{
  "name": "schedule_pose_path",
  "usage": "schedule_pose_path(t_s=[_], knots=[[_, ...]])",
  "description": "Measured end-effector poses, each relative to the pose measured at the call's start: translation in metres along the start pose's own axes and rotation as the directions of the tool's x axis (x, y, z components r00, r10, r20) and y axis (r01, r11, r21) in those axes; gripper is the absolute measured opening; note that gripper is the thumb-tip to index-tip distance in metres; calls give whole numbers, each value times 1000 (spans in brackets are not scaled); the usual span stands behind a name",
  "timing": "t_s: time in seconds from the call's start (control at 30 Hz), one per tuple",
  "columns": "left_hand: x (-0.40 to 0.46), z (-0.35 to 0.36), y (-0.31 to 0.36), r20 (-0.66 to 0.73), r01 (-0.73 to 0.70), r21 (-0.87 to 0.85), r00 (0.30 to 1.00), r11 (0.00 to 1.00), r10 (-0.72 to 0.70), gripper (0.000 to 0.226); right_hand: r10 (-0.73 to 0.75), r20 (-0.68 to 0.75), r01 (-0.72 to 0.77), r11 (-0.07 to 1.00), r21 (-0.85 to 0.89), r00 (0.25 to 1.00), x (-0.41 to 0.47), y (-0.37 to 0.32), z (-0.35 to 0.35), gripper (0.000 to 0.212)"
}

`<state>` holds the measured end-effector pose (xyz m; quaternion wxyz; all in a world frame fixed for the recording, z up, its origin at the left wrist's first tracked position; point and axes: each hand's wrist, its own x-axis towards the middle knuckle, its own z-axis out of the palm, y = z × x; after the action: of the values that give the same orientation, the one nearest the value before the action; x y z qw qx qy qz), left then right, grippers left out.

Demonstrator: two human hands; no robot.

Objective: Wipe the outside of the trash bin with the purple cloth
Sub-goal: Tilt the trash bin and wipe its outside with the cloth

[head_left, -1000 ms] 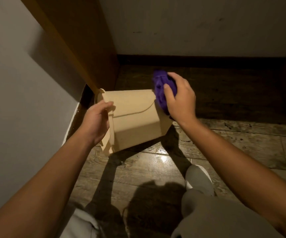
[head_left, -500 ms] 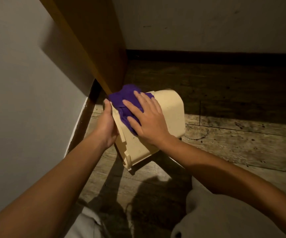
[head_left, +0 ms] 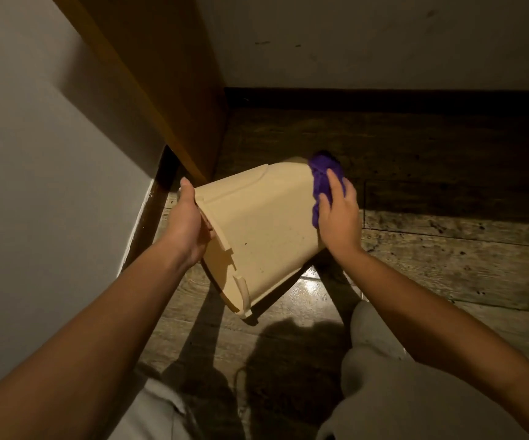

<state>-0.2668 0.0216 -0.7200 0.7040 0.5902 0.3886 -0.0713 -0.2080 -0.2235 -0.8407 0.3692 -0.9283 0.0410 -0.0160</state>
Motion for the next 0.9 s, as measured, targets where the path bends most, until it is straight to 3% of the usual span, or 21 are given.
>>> schedule_pose_path(t_s=[0.13,0.23,0.33,0.4,0.5,0.6,0.7,0.8,0.9], knots=[[-4,1,2,96,4,-75,995,997,3,68,297,10,-297,955,-10,955,7,25,-13,49],[-10,1,6,274,38,-197,962,980,18,63,343,-91,-334,937,106,935,11,22,-27,46],[-16,5,-1,340,72,-194,940,978,-2,50,257,-174,-196,931,308,951,16,-10,-42,46],[-21,12,-6,288,63,-129,957,990,-24,51,144,-200,-41,895,445,969,13,-43,-52,43],[-27,21,-5,188,62,-107,981,992,-41,55,-70,-197,160,860,485,978,-7,-91,-57,37],[-31,26,0,184,63,-181,983,981,-30,52,-299,-18,274,848,455,954,-44,-126,-37,42],[-29,23,0,210,80,-289,978,954,-18,49,-474,61,438,850,293,878,-73,-131,-4,51],[-26,14,-2,228,149,-330,971,932,-74,64,-519,125,501,853,146,846,-77,-105,14,55],[-23,9,-7,239,204,-283,961,937,-137,53,-529,132,528,848,43,838,-65,-70,19,52]])
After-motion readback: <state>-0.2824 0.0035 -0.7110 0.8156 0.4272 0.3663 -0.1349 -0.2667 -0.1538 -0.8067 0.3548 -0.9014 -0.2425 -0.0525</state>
